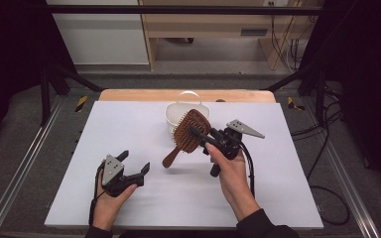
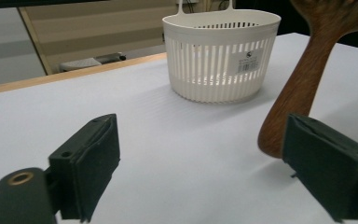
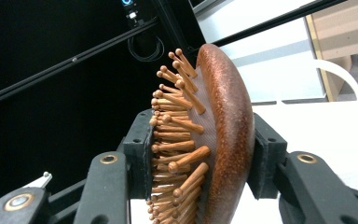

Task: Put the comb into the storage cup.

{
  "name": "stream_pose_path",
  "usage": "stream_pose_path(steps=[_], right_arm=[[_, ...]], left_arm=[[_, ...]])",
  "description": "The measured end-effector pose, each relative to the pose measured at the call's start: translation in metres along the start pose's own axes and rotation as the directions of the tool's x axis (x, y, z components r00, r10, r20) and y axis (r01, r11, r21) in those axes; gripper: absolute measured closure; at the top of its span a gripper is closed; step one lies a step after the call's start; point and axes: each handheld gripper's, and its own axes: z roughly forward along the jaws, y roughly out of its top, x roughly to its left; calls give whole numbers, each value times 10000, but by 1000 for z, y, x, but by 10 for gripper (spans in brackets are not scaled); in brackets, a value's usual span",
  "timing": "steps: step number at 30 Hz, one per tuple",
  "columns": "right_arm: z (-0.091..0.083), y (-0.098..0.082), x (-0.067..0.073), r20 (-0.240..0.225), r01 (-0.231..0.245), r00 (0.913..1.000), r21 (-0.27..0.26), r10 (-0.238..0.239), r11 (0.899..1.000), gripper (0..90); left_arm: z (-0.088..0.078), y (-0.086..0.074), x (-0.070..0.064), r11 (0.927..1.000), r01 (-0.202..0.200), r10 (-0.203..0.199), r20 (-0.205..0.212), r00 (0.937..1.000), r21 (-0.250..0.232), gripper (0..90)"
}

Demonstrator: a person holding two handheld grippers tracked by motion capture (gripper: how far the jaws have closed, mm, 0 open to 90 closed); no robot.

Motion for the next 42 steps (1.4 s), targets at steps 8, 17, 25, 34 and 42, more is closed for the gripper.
stream_pose_path(steps=[8, 17, 25, 34, 42], right_arm=[[-6, 7, -7, 153, -135, 9998, -129, 137, 9998, 521], [-9, 16, -12, 151, -236, 9996, -435, 243, 9988, 521], [-11, 18, -12, 56, -274, 9996, -487, 277, 9984, 519], [-13, 18, -12, 83, -311, 9995, -493, 316, 9983, 519], [-15, 20, -15, 114, -363, 9992, -579, 370, 9977, 518]], left_arm=[[-15, -6, 16, 9992, 110, -128, -443, 9989, -394, 54], [-33, -15, 40, 9949, 689, -774, -1184, 9900, -743, 45], [-35, -19, 47, 9926, 868, -973, -1283, 9870, -847, 38], [-34, -19, 48, 9929, 855, -947, -1143, 9889, -828, 14], [-35, -20, 49, 9930, 876, -967, -1192, 9882, -797, 14]])
